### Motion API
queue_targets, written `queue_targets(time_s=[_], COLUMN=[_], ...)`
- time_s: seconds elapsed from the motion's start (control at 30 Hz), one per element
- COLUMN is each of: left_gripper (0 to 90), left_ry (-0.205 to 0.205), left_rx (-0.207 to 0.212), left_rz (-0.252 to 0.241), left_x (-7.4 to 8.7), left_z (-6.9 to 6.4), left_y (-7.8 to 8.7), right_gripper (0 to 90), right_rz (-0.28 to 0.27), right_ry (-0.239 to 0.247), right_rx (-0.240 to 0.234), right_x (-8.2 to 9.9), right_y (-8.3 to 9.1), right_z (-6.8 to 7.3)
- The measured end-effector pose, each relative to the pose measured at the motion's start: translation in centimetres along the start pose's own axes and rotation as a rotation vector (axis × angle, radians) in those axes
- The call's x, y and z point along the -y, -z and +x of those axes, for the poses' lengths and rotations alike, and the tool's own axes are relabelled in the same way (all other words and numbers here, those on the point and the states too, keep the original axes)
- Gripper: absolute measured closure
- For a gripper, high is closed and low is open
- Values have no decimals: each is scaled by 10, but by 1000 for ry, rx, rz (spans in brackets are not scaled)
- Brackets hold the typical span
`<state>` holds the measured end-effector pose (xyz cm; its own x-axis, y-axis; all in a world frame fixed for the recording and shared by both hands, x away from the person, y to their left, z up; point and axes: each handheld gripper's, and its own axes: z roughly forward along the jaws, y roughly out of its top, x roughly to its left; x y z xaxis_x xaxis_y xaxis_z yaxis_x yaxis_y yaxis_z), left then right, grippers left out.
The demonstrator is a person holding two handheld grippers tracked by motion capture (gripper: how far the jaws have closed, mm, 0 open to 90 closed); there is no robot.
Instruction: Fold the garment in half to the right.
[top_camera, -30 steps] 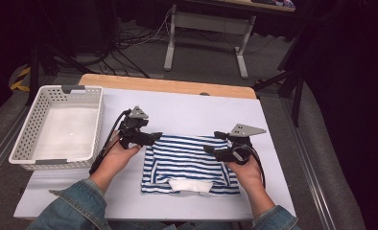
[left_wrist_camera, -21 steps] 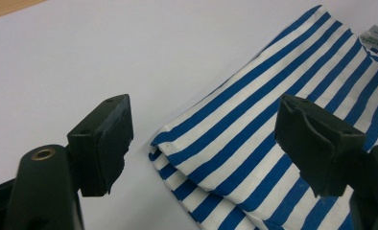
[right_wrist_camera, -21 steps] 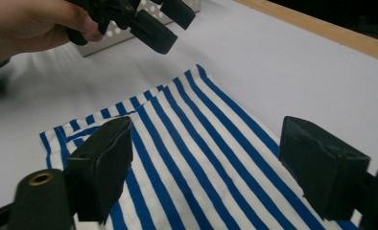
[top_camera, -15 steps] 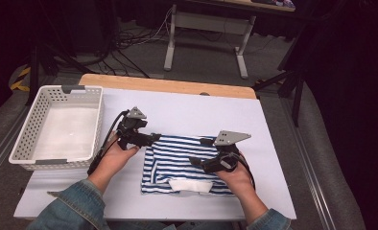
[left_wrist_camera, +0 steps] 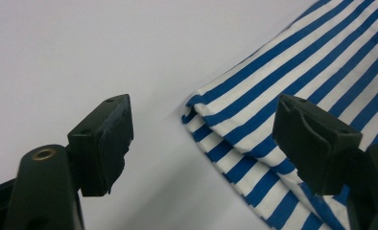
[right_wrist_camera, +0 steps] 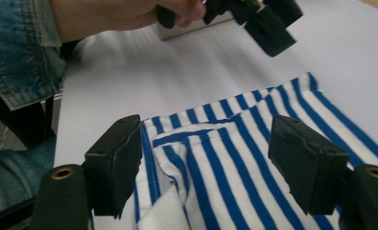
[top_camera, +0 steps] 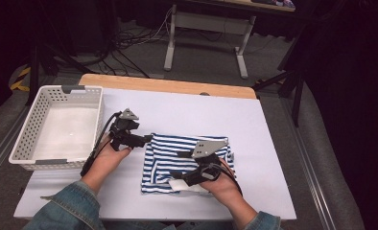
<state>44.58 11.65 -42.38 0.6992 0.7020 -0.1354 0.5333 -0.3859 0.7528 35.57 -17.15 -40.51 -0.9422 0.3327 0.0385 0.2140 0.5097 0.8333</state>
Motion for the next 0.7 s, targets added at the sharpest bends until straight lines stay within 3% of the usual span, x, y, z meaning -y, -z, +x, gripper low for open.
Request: queue_targets(time_s=[0.27, 0.4, 0.7], left_gripper=[226, 224, 224], left_ry=[8, 5, 5], left_rx=[-21, -23, -20], left_rz=[7, 2, -5], left_x=[8, 9, 8], left_z=[6, 6, 4], left_y=[6, 9, 6], right_gripper=[355, 434, 480], right_rz=[74, 123, 186], right_ry=[30, 42, 70], right_rx=[-54, -84, -92], right_x=[-2, 0, 7], right_y=[-24, -38, -56], right_z=[13, 20, 26])
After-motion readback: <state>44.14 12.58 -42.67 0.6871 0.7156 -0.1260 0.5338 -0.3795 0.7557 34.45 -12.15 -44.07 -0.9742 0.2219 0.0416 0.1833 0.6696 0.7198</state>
